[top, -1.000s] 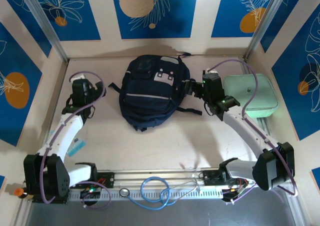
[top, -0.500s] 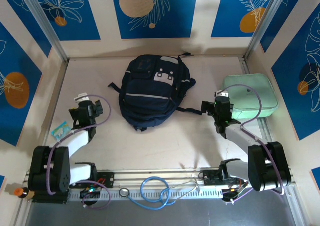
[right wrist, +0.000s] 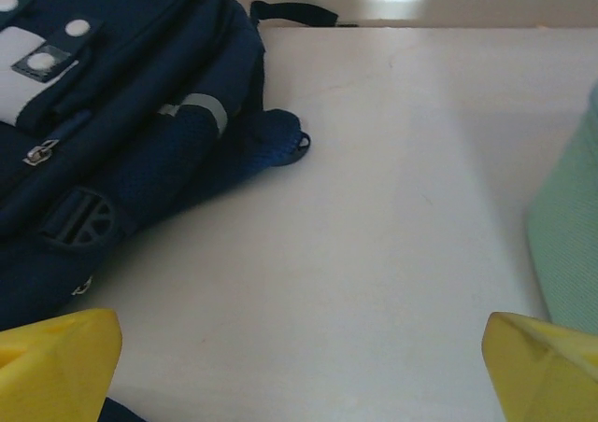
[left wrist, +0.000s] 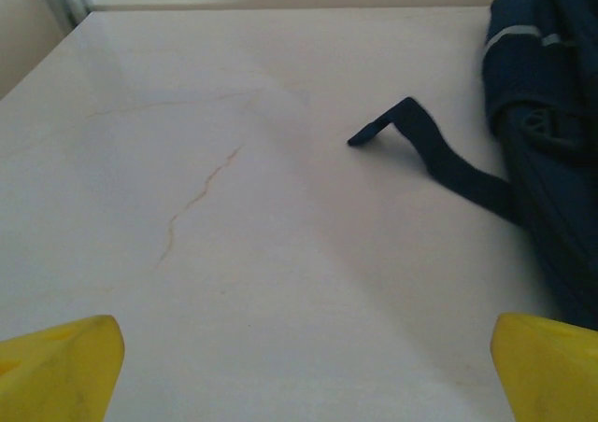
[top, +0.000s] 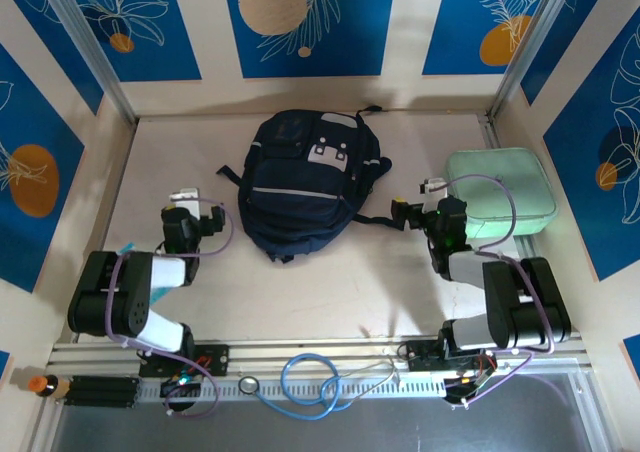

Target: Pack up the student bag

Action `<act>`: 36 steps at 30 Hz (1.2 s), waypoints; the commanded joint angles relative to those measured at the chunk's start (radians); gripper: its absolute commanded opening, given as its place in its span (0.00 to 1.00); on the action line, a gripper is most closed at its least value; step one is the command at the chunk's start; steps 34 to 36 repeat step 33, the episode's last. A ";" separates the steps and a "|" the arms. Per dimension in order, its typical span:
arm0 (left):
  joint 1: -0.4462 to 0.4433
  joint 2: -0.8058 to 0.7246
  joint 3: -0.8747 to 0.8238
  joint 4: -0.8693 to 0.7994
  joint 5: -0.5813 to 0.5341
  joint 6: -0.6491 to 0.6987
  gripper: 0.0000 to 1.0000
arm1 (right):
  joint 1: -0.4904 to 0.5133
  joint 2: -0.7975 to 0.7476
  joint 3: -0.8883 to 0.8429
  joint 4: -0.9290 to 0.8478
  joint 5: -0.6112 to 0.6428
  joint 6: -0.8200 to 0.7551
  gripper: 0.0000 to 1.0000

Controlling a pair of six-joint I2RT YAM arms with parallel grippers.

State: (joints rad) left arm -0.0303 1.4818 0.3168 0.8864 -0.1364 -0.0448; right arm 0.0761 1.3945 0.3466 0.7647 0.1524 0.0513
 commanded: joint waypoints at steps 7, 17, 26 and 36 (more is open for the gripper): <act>0.009 0.082 0.013 0.135 0.091 0.034 1.00 | -0.050 0.121 -0.032 0.234 -0.111 -0.005 0.99; -0.002 0.083 0.014 0.138 0.098 0.049 1.00 | -0.076 0.130 0.076 0.033 -0.082 0.045 0.99; -0.011 0.086 0.063 0.045 0.136 0.079 1.00 | -0.076 0.132 0.075 0.036 -0.082 0.045 0.99; -0.014 0.085 0.062 0.043 0.132 0.079 1.00 | -0.076 0.130 0.074 0.038 -0.082 0.045 0.99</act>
